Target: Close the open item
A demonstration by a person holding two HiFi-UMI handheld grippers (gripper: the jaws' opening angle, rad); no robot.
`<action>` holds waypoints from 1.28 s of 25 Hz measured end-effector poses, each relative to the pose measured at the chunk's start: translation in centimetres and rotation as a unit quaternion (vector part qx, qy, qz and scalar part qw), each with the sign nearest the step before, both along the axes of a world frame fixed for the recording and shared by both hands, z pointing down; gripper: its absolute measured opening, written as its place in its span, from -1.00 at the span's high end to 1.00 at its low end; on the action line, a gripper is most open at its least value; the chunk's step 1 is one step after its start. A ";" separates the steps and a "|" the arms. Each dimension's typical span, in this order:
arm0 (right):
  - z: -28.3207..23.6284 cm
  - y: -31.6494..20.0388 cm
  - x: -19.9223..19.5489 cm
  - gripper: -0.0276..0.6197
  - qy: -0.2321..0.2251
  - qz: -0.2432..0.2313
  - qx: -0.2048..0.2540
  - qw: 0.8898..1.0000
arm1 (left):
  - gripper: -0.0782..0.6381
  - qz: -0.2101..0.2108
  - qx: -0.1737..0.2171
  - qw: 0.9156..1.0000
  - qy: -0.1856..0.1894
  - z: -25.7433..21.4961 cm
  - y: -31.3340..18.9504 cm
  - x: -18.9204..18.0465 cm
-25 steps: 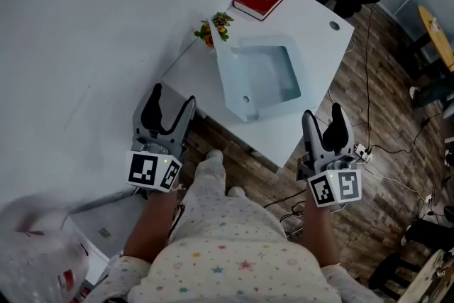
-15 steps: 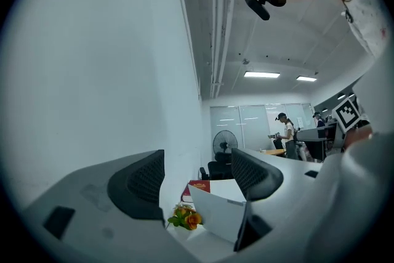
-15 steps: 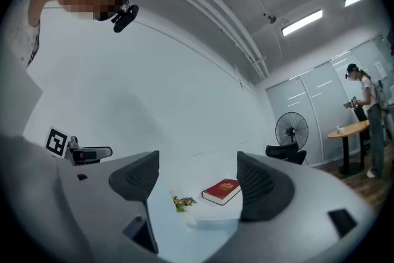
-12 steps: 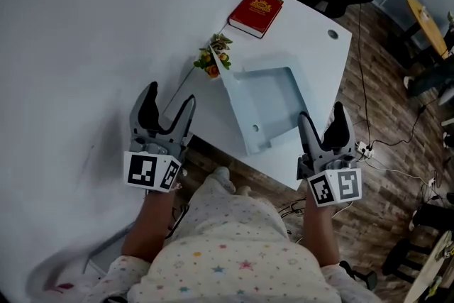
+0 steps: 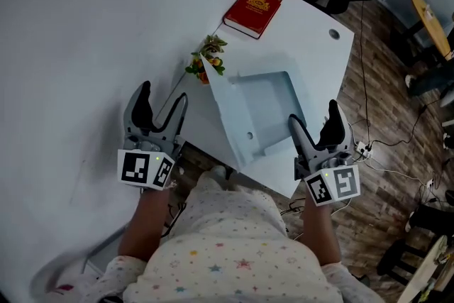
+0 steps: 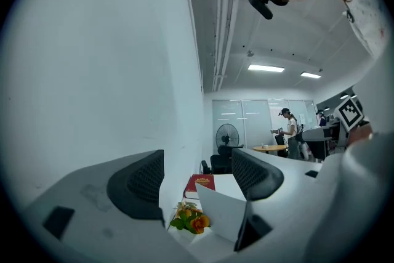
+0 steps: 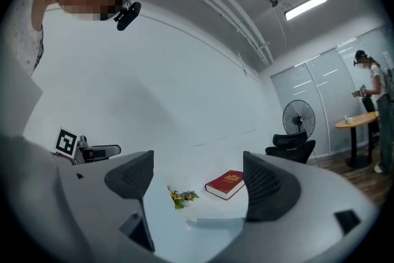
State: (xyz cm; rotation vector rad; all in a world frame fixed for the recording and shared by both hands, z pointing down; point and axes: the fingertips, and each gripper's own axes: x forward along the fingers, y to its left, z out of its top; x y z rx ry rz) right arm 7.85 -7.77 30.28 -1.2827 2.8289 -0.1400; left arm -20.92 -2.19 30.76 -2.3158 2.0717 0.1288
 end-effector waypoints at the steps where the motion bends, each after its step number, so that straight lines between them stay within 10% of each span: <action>1: 0.0 -0.6 -0.1 -0.44 0.000 -0.008 -0.002 1.000 | -0.10 -0.004 -0.001 1.000 0.003 0.1 -0.3 0.1; 14: 0.3 -5.8 -2.3 -0.45 0.007 -0.081 -0.011 0.997 | -0.10 -0.074 -0.033 0.997 0.002 2.3 -2.4 -0.8; 32: 1.7 -4.3 -13.1 -0.39 0.012 -0.158 -0.060 0.986 | -0.10 -0.057 -0.046 0.997 0.000 3.4 -3.3 -4.1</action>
